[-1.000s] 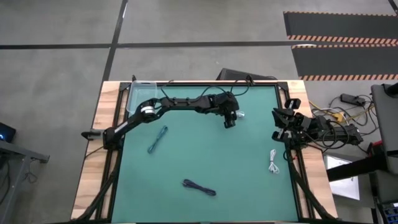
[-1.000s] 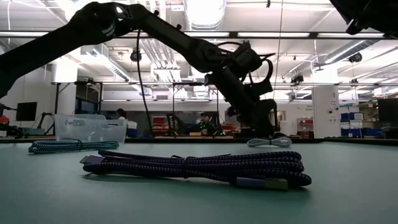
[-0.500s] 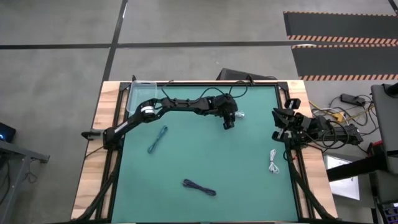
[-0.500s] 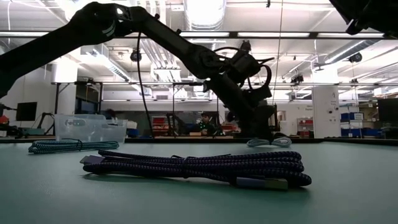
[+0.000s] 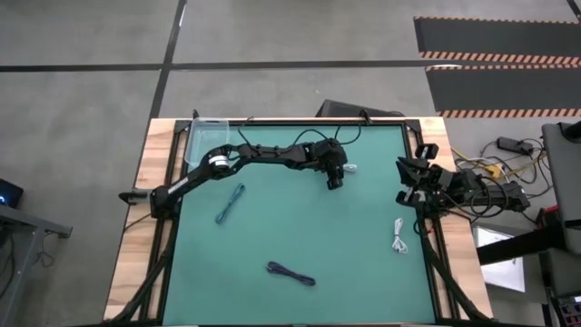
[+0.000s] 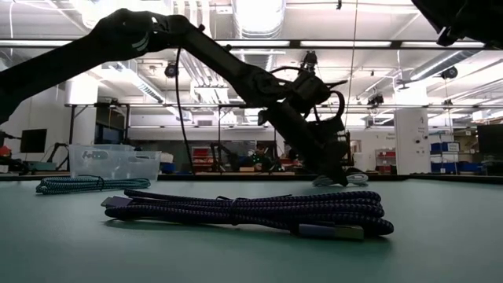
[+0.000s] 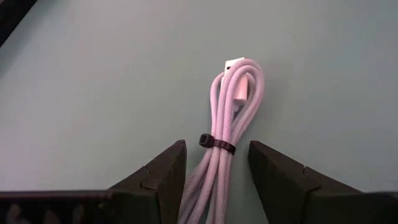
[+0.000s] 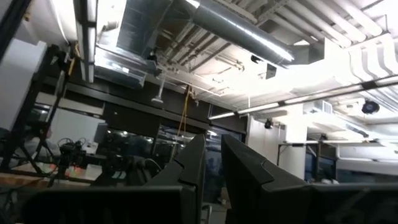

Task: Pick and place USB-C Cables
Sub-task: Put the light blue charger cable into the transparent bin

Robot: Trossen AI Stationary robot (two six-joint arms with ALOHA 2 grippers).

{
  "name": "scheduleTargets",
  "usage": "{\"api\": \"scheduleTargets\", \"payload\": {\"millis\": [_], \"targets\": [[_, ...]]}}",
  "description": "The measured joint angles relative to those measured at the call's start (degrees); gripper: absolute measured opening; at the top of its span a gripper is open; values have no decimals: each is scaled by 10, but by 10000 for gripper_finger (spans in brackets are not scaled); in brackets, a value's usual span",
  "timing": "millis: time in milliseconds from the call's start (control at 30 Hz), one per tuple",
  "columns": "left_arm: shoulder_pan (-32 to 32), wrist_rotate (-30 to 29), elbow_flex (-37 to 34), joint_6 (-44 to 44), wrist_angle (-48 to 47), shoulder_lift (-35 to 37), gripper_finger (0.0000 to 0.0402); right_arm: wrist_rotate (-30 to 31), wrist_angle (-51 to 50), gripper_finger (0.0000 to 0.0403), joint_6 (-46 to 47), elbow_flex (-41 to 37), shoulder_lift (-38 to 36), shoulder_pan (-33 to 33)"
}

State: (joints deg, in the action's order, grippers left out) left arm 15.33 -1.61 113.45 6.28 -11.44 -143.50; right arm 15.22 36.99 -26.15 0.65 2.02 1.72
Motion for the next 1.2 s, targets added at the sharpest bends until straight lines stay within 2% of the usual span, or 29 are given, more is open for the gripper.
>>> {"api": "scheduleTargets", "payload": {"millis": [133, 467, 600, 967, 1200], "targets": [[0, 0, 0, 0, 0, -1, 145, 0, -3, 43, 0, 0, 0, 0], [-1, 3, 0, 0, -1, -1, 51, 0, -3, 43, 0, 0, 0, 0], [-1, 3, 0, 0, 0, -2, 27, 0, -3, 43, 2, 0, 0, 0], [-3, -15, -2, 1, -8, 14, 19, -1, -3, 43, 2, 0, 0, 0], [-8, -23, -3, 8, -15, 69, 18, -2, -3, 43, 2, 0, 0, 0]]}}
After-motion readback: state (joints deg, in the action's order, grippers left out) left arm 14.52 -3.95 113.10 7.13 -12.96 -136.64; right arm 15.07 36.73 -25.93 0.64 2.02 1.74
